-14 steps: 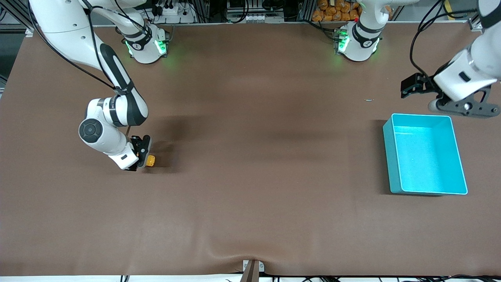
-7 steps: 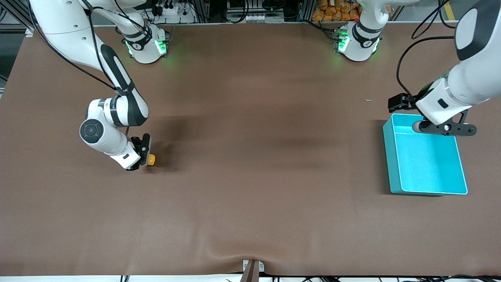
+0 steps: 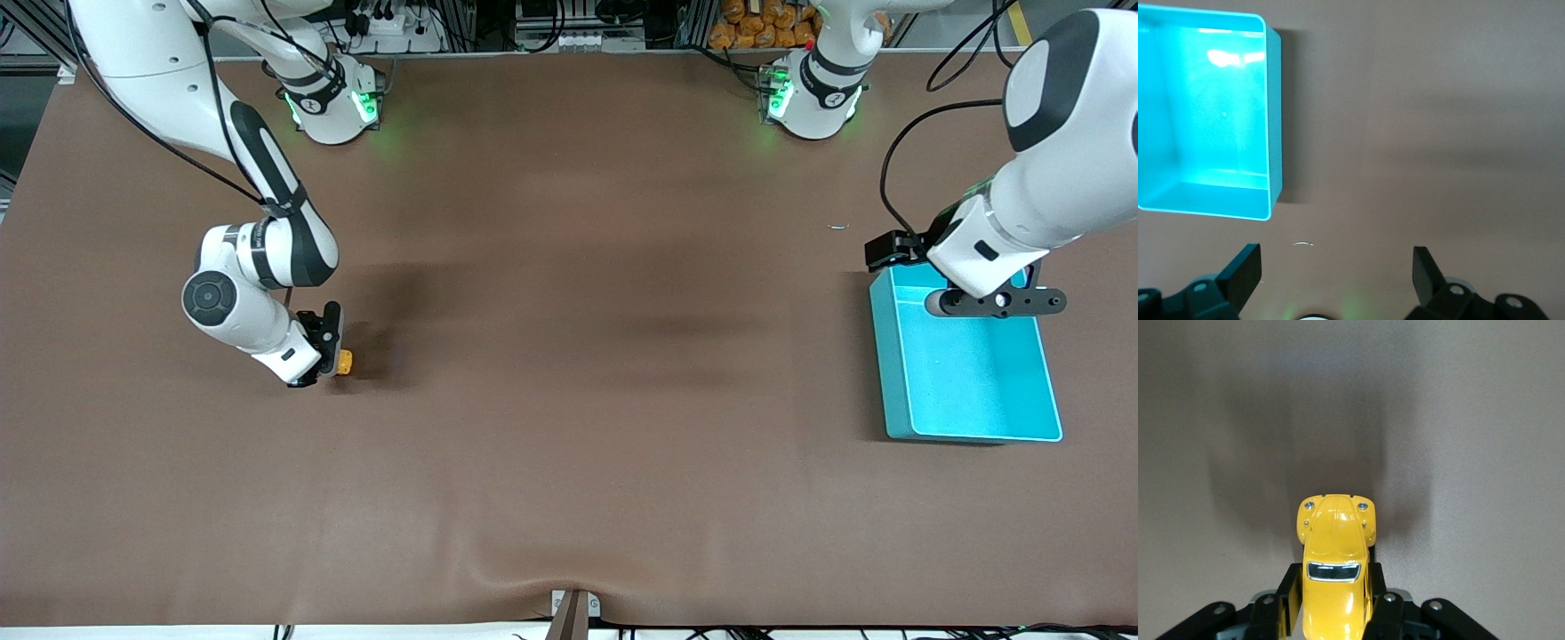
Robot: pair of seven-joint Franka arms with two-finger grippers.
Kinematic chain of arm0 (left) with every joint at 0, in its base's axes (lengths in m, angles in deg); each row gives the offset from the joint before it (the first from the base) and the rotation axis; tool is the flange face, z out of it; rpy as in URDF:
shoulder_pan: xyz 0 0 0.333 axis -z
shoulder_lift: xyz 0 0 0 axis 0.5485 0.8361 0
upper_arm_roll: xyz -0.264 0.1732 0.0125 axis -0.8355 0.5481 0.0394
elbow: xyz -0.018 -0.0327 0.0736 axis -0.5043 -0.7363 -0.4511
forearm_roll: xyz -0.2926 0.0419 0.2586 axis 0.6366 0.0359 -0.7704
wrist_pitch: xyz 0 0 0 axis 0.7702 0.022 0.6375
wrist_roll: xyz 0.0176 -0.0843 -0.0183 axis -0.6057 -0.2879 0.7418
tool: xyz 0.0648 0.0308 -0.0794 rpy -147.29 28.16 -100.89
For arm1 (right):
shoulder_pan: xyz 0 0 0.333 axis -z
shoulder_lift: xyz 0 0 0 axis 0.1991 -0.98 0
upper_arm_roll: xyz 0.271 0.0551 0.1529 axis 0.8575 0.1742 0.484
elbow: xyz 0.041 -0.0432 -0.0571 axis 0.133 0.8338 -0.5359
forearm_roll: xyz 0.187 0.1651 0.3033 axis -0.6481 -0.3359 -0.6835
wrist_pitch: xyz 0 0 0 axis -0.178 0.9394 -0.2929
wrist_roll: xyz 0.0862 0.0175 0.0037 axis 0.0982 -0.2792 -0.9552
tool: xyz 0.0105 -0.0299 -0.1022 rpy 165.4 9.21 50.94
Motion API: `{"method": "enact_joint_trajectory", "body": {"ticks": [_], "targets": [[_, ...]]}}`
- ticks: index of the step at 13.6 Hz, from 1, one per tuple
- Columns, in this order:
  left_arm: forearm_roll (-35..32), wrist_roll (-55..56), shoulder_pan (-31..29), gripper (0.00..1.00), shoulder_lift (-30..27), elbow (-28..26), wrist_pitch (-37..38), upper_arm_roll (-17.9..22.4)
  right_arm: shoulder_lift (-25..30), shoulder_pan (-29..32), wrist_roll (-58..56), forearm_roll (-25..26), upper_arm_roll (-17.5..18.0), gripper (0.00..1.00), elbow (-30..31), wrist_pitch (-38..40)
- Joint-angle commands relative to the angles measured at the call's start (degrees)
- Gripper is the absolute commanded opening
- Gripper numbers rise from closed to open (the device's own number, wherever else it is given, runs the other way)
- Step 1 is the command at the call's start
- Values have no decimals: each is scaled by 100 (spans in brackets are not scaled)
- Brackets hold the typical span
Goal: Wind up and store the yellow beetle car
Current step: 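Lower the right gripper over the car while the left gripper moves above the bin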
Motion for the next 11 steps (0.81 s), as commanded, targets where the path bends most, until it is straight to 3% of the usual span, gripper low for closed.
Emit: {"method": "enact_joint_trajectory", "body": {"ticks": [1,11], "targets": [[78,731,8,100,-97,-277,-224,-115,-352,139,-173,-46,10,29,-177,-97],[122,1427,-62,100,-457,-1095,-928,-203,-581,508,-524,-11,10,29,-353,-105]]}}
